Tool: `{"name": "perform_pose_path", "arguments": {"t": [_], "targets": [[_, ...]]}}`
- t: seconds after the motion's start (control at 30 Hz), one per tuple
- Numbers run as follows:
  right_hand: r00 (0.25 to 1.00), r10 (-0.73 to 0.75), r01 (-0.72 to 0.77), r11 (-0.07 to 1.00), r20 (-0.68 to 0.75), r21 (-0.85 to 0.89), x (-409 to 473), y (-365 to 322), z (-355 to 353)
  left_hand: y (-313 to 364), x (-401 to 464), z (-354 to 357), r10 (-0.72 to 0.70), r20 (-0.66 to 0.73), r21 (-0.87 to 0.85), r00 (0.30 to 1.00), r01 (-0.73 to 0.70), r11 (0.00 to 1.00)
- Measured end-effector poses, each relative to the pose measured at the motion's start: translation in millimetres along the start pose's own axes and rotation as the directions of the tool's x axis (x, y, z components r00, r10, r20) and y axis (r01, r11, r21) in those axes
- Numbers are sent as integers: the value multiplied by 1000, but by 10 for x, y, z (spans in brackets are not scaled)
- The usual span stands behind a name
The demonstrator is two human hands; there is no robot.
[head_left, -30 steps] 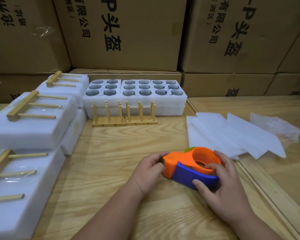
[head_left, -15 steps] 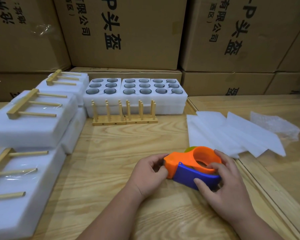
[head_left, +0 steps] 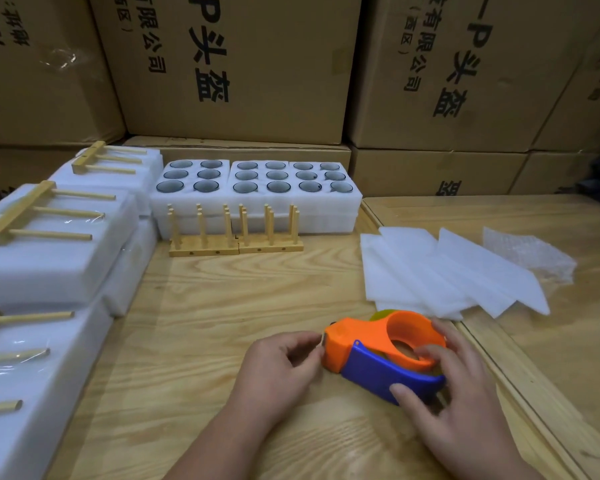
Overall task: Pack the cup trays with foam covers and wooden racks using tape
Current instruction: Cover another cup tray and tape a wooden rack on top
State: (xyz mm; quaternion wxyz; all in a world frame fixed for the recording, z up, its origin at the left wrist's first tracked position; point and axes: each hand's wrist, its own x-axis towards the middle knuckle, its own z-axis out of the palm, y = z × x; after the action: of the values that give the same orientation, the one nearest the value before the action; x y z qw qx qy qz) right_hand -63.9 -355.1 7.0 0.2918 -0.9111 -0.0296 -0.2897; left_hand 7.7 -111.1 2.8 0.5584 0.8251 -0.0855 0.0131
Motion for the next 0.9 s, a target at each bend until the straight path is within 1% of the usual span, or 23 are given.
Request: {"name": "perform_pose_path", "arguments": {"t": [0.07, 0.1, 0.13, 0.17, 0.2, 0.23, 0.27, 0.3, 0.33, 0.37, 0.4, 0.43, 0.5, 0.53, 0.57, 0.63, 0.67, 0.7, 0.77, 0.83, 0.87, 0.9], "targets": [[1000, 30, -29, 998, -4, 57, 85, 96, -126, -16, -43, -13, 25, 24, 33, 999, -26, 999], [997, 71, -68, 994, -40, 81, 181, 159, -195, -17, -70, -46, 40, 14, 45, 999, -40, 998], [987, 133, -125, 988, -90, 88, 311, 241, -265, -52, -79, -92, 59, -17, 111, 998, -56, 992], [970, 200, -193, 979, -137, 63, 468, 348, -331, -94, -75, -153, 95, -37, 223, 995, -85, 971], [950, 268, -270, 963, -163, 8, 642, 471, -395, -141, -60, -221, 126, -36, 395, 991, -102, 913], [928, 339, -351, 934, -152, -60, 823, 604, -458, -186, -38, -287, 125, -22, 549, 992, -92, 831], [906, 409, -420, 898, -104, -131, 996, 727, -514, -218, -16, -344, 70, -38, 641, 997, -29, 767], [887, 461, -456, 864, -28, -214, 1156, 831, -566, -237, 5, -387, 11, -71, 676, 997, 40, 736], [870, 489, -443, 835, 71, -327, 1293, 921, -608, -248, 18, -407, -22, -100, 677, 995, 84, 731], [840, 512, -389, 798, 177, -461, 1405, 1007, -629, -248, 21, -401, -25, -115, 676, 993, 97, 731], [795, 546, -316, 746, 266, -587, 1481, 1083, -629, -242, 16, -378, -22, -114, 690, 993, 95, 717], [749, 580, -238, 687, 321, -686, 1528, 1150, -617, -229, 10, -357, -18, -110, 710, 994, 91, 698], [694, 621, -123, 602, 365, -789, 1566, 1266, -582, -218, 2, -343, -26, -114, 722, 993, 101, 685], [682, 628, -106, 591, 374, -799, 1570, 1309, -564, -221, 3, -349, -37, -114, 720, 993, 108, 685], [675, 629, -117, 606, 385, -786, 1570, 1351, -550, -233, 7, -357, -41, -118, 716, 992, 113, 689], [686, 611, -157, 656, 396, -739, 1574, 1391, -538, -258, 19, -359, -50, -118, 718, 992, 120, 685], [710, 591, -155, 662, 383, -733, 1581, 1406, -539, -266, 26, -354, -58, -118, 721, 991, 126, 682], [742, 568, -142, 653, 357, -744, 1593, 1419, -545, -271, 31, -349, -63, -121, 721, 991, 131, 680], [843, 478, -140, 638, 246, -757, 1644, 1394, -555, -272, 39, -341, -64, -125, 721, 990, 135, 679], [930, 351, -180, 694, 109, -697, 1712, 1277, -567, -267, 46, -335, -67, -125, 725, 990, 137, 675], [957, 284, -167, 716, 64, -678, 1742, 1186, -551, -269, 50, -330, -68, -126, 727, 990, 139, 672], [972, 229, -128, 714, 57, -688, 1762, 1070, -514, -268, 52, -328, -68, -129, 728, 989, 141, 670]]}}
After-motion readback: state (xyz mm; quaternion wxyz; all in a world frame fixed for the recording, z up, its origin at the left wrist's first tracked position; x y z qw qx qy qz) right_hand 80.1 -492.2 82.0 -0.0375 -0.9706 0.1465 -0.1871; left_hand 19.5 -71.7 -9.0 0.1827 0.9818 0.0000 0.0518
